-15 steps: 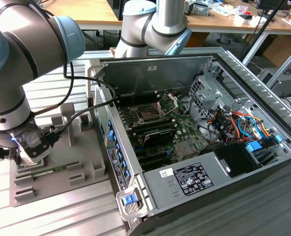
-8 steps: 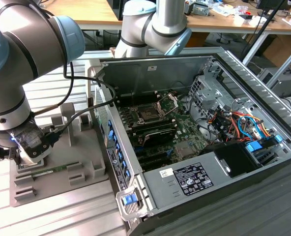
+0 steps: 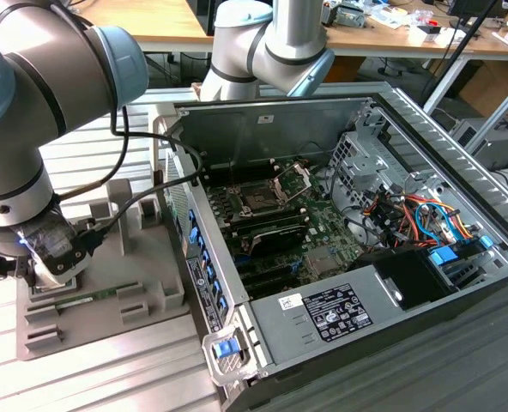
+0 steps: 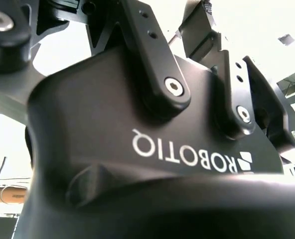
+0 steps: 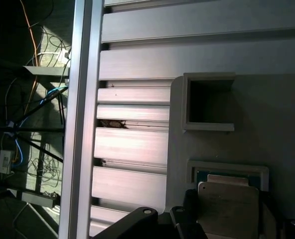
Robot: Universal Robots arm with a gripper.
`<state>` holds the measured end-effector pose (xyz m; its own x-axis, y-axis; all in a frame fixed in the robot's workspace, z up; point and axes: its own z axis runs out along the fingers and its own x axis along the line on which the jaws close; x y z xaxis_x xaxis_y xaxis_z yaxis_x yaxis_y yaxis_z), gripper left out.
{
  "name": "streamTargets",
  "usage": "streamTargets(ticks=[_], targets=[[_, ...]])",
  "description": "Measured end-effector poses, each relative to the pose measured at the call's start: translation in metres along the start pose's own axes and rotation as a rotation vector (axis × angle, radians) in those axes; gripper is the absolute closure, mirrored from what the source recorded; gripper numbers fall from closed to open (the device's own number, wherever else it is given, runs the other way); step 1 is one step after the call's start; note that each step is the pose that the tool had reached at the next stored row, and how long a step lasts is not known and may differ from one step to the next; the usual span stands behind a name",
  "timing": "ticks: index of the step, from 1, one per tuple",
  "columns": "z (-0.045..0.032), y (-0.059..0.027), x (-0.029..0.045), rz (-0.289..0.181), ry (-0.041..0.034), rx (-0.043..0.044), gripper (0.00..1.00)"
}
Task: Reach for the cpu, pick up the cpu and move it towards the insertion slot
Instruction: 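Pick up the cpu and move it towards the insertion slot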
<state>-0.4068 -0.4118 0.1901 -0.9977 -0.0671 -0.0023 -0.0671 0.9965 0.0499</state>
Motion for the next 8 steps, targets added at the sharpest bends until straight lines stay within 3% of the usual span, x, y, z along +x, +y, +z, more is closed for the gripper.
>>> streamTargets(ticks=[8], targets=[[-0.0028,0.0001,0.0000,0.000,-0.0001,0.0000,0.44]])
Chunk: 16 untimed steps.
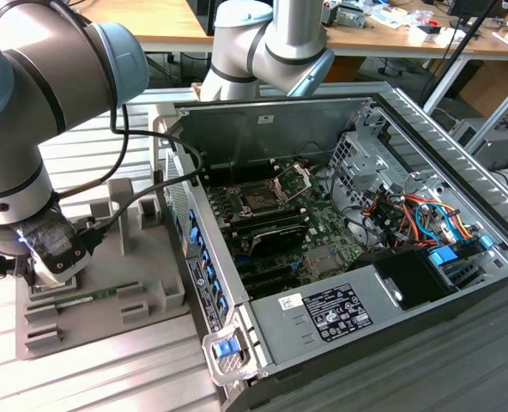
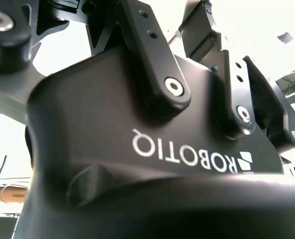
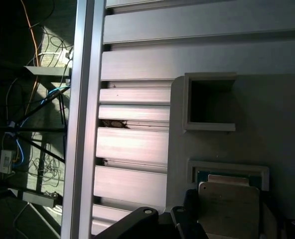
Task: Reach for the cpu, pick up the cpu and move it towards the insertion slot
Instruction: 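Pick up the cpu and move it towards the insertion slot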
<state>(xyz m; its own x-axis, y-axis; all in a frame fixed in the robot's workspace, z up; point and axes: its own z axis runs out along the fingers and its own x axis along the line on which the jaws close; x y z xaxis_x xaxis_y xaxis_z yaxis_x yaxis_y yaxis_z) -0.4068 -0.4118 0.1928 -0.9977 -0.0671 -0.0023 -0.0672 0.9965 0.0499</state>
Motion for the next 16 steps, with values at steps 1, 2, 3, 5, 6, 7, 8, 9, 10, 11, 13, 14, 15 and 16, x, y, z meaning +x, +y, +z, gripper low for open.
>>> streamTargets(ticks=[1,2,3,5,6,7,8,9,10,11,13,14,15,16], targets=[[-0.0006,0.0000,0.0000,0.000,0.0001,0.0000,0.44],[-0.0012,0.0001,0.0000,0.000,0.0000,0.0000,0.44],[-0.0018,0.0001,0.0000,0.000,0.0000,0.0000,0.44],[-0.0029,0.0001,0.0000,0.000,0.0000,0.0000,0.44],[-0.0036,0.0002,0.0000,0.000,0.0000,0.0000,0.44],[-0.0042,0.0002,0.0000,0.000,0.0000,0.0000,0.44],[-0.0053,0.0003,0.0000,0.000,0.0000,0.0000,0.44],[-0.0065,0.0003,0.0000,0.000,0.0000,0.0000,0.44],[-0.0074,0.0004,0.0000,0.000,0.0000,0.0000,0.44],[-0.0080,0.0004,0.0000,0.000,-0.0001,0.0001,0.44],[-0.0095,0.0005,0.0000,0.000,0.0000,0.0000,0.44],[-0.0102,0.0005,-0.0001,0.000,-0.0001,0.0000,0.44],[-0.0105,0.0005,0.0000,0.000,-0.0001,-0.0001,0.44],[-0.0108,0.0006,0.0000,0.000,0.0000,0.0000,0.44]])
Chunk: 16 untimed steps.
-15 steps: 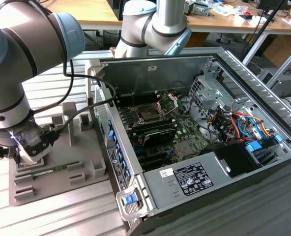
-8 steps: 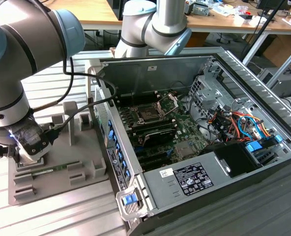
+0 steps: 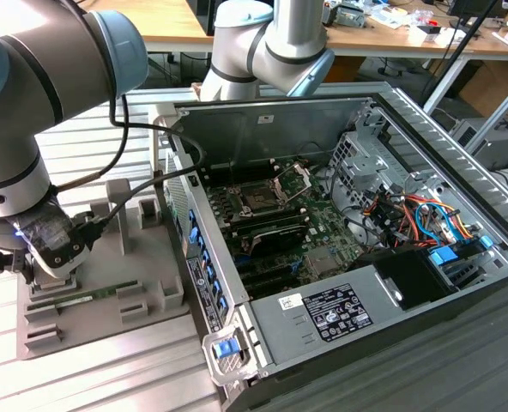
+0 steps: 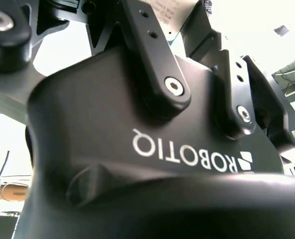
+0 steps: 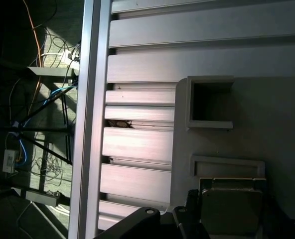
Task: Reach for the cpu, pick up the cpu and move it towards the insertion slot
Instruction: 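Pick up the cpu and move it towards the insertion slot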
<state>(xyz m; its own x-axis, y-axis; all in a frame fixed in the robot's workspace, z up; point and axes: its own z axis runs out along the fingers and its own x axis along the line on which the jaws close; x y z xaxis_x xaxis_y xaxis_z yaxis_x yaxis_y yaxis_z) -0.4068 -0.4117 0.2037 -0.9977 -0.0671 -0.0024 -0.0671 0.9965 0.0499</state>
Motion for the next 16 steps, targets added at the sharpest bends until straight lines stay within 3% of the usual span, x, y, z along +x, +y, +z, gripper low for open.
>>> streamTargets(ticks=[16], targets=[[-0.0018,0.0001,0.0000,0.000,0.0000,-0.0019,0.44]])
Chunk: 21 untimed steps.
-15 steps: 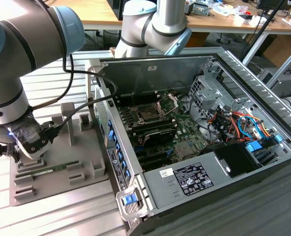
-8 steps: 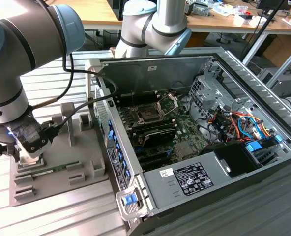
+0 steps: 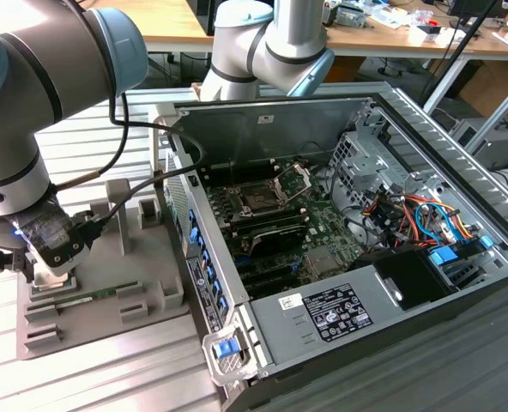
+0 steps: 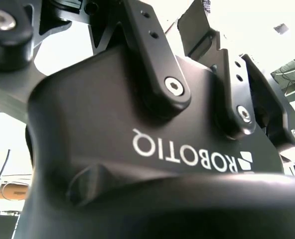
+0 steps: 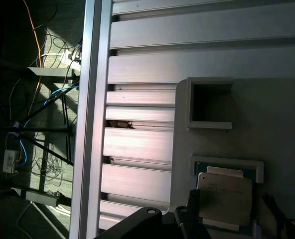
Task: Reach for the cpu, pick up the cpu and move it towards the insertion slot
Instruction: 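Pick up the cpu and move it towards the insertion slot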
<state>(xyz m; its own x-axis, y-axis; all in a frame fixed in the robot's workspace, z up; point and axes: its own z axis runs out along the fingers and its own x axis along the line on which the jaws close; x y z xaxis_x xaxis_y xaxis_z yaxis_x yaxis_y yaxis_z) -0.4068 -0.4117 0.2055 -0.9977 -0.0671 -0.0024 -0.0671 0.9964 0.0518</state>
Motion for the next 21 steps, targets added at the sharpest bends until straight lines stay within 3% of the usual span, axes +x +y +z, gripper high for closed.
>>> streamTargets(ticks=[4,6,9,21], targets=[[0.0001,0.0000,0.0000,0.000,0.0000,-0.0003,0.44],[0.0001,0.0000,0.0000,0.000,-0.0001,-0.0004,0.37],[0.0005,0.0000,0.0001,0.000,-0.0001,-0.0006,0.37],[0.0114,-0.0006,0.0002,0.000,0.0000,-0.0009,0.37]])
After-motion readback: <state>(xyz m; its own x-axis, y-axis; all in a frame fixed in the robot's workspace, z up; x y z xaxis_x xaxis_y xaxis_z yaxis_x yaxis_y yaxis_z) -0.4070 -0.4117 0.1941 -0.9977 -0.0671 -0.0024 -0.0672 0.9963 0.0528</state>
